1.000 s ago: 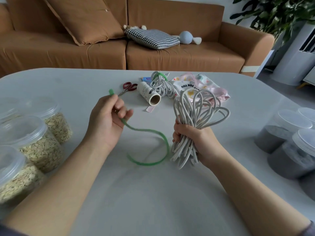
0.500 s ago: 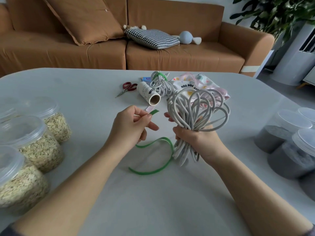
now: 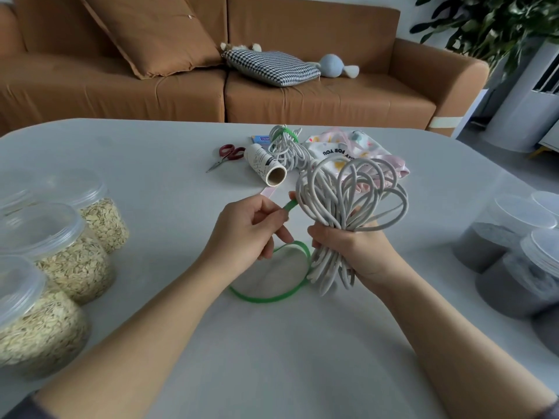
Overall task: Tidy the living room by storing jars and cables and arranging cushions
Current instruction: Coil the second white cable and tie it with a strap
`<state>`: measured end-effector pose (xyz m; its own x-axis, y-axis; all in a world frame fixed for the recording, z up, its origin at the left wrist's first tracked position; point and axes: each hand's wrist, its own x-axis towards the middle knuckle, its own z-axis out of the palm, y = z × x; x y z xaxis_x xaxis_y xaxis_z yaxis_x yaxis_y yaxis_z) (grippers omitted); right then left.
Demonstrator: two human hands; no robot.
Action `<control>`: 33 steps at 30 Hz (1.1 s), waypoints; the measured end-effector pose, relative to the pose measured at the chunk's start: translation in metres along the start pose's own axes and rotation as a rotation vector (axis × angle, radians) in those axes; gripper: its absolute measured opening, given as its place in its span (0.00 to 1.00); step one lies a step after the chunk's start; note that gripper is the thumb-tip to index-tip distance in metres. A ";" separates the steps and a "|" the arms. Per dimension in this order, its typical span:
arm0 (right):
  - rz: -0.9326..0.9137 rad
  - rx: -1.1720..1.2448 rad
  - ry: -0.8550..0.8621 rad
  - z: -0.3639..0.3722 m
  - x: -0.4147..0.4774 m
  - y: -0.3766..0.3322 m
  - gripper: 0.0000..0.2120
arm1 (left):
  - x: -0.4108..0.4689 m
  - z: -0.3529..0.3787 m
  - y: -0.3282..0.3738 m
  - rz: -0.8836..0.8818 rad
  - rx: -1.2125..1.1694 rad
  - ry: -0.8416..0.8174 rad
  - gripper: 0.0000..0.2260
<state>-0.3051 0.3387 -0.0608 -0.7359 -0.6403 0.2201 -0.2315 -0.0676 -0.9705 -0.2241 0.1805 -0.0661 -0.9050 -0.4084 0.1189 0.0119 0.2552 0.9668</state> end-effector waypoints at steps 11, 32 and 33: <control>0.052 0.026 0.206 0.000 0.004 -0.002 0.06 | -0.001 0.002 -0.006 0.058 0.056 -0.065 0.09; 0.064 -1.657 0.246 0.003 0.019 0.006 0.17 | -0.012 0.004 -0.003 0.504 0.102 -0.328 0.12; 0.089 -1.679 0.218 0.007 0.020 0.007 0.18 | -0.013 0.005 -0.004 0.516 0.104 -0.330 0.12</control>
<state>-0.3166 0.3201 -0.0635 -0.8171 -0.4780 0.3222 -0.4522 0.8782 0.1560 -0.2150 0.1893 -0.0722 -0.8778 0.0785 0.4725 0.4561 0.4385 0.7744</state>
